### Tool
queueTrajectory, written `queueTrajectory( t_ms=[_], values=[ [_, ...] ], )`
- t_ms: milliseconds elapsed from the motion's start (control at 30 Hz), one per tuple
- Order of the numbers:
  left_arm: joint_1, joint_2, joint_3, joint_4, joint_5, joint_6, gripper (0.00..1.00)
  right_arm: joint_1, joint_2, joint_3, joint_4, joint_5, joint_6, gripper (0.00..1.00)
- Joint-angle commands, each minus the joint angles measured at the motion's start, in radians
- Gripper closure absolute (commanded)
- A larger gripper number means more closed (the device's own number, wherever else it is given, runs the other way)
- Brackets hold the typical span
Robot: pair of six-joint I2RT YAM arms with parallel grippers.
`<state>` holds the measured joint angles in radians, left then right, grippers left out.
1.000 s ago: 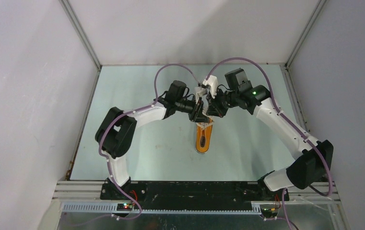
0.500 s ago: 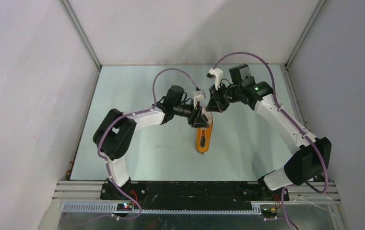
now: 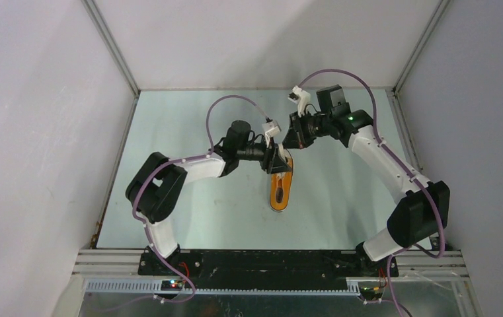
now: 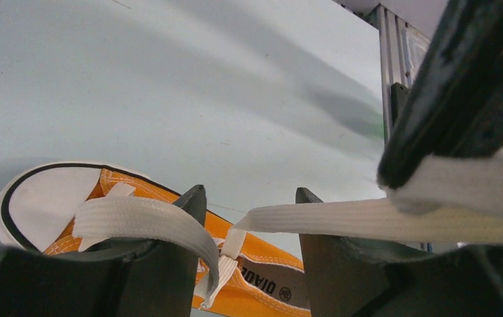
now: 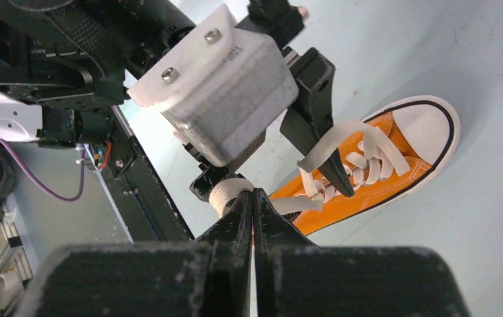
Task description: Tie the shoes
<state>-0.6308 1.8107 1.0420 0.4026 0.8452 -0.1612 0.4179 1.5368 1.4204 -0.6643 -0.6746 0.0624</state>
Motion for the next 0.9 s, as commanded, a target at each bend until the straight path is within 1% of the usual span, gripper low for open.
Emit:
queueTrajectory(
  t_ms=[0,233,367,433,567,633,733,833,867],
  values=[
    [-0.002,-0.061,-0.013,0.117,-0.043,-0.072,0.45,-0.014,-0.004,0.047,0.054,-0.038,0.062,1.0],
    [-0.002,-0.072,0.001,0.061,0.001,-0.013,0.61,-0.016,-0.017,0.015,0.06,-0.027,0.064,1.0],
    [-0.001,-0.071,0.012,0.044,0.031,0.006,0.79,-0.016,-0.017,0.012,0.061,-0.011,0.061,1.0],
    [-0.001,-0.073,0.017,0.029,0.045,0.022,0.86,-0.016,-0.012,0.012,0.063,0.002,0.053,1.0],
    [-0.001,-0.083,0.02,-0.04,0.072,0.083,0.95,-0.016,0.016,0.036,0.062,0.006,0.019,1.0],
    [-0.001,-0.086,0.019,-0.064,0.086,0.112,0.99,-0.016,0.042,0.063,0.056,0.008,-0.009,1.0],
    [-0.001,-0.086,0.013,-0.076,0.106,0.134,1.0,-0.016,0.096,0.112,0.046,0.023,-0.05,1.0],
    [0.0,-0.081,0.009,-0.076,0.125,0.144,1.0,-0.016,0.136,0.153,0.043,0.015,-0.057,1.0],
    [0.001,-0.08,0.009,-0.078,0.13,0.149,1.0,-0.015,0.153,0.16,0.039,0.014,-0.058,0.96]
  ],
)
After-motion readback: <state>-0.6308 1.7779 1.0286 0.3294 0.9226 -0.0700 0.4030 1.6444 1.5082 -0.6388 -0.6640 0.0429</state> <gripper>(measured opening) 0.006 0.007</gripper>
